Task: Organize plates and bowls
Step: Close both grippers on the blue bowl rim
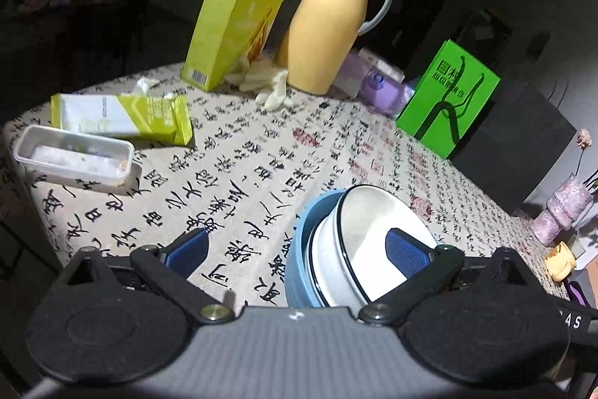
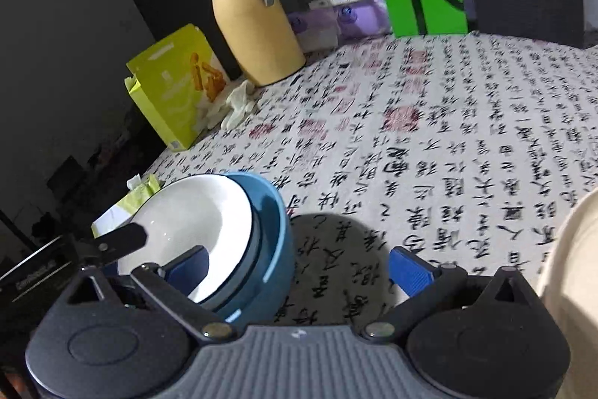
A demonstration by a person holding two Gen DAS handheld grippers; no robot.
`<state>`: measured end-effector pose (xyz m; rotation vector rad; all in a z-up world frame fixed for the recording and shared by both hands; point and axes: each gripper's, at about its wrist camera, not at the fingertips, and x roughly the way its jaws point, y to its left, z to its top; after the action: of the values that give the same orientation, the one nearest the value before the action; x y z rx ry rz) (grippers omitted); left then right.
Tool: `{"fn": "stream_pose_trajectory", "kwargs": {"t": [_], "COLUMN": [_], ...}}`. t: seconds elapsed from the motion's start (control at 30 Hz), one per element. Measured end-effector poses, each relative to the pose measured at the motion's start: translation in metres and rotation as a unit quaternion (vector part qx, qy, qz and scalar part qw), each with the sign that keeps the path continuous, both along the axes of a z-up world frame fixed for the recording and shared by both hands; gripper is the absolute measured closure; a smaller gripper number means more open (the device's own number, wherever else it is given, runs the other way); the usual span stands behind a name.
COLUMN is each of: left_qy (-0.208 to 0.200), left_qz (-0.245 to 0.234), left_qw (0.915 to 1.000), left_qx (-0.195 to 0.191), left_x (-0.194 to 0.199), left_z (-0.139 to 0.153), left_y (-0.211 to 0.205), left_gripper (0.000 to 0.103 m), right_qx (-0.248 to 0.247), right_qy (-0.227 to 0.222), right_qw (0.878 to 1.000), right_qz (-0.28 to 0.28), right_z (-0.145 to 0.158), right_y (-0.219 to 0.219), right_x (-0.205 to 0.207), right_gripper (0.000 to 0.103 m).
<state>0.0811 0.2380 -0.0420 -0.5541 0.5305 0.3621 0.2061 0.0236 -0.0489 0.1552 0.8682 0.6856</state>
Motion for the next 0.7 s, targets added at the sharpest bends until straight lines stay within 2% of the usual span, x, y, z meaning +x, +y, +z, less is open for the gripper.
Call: {"fn": "stream_pose_trajectory", "kwargs": {"t": [0.1,0.2,0.3,0.43,0.53,0.6,0.7], "left_qy": [0.013,0.026,0.039,0.053,0.067,0.072,0.071], "left_qz": [-0.010,-0.031,-0.041,-0.059,-0.068,-0.068,-0.067], "left_qw": [0.9998,0.9985,0.9969,0.9946,0.9923,0.9911,0.9909], "left_qx": [-0.013,-0.037,-0.053,-0.068,-0.079,-0.089,-0.092], "left_x": [0.010,0.019,0.026,0.035,0.040,0.043,0.043], "left_z": [-0.004,-0.010,-0.016,-0.019,-0.022,-0.024,-0.025], "left_y": [0.004,0.007,0.009,0.013,0.014,0.016,0.019], "left_gripper": [0.007,0.022,0.035,0.058,0.061,0.062,0.063], "right_qx": [-0.009,-0.019,-0.019,-0.006,-0.002,0.002,0.005], "right_qy": [0.004,0.014,0.026,0.043,0.068,0.086,0.097], "right_qw": [1.000,1.000,0.999,0.998,0.997,0.996,0.995], "right_qz": [0.004,0.011,0.022,0.036,0.039,0.038,0.032], "right_z": [-0.005,-0.012,-0.015,-0.018,-0.024,-0.029,-0.033], "right_y": [0.010,0.020,0.027,0.033,0.035,0.036,0.037], "right_x": [0.003,0.006,0.009,0.014,0.020,0.023,0.026], "right_gripper": [0.006,0.016,0.020,0.023,0.027,0.036,0.044]}}
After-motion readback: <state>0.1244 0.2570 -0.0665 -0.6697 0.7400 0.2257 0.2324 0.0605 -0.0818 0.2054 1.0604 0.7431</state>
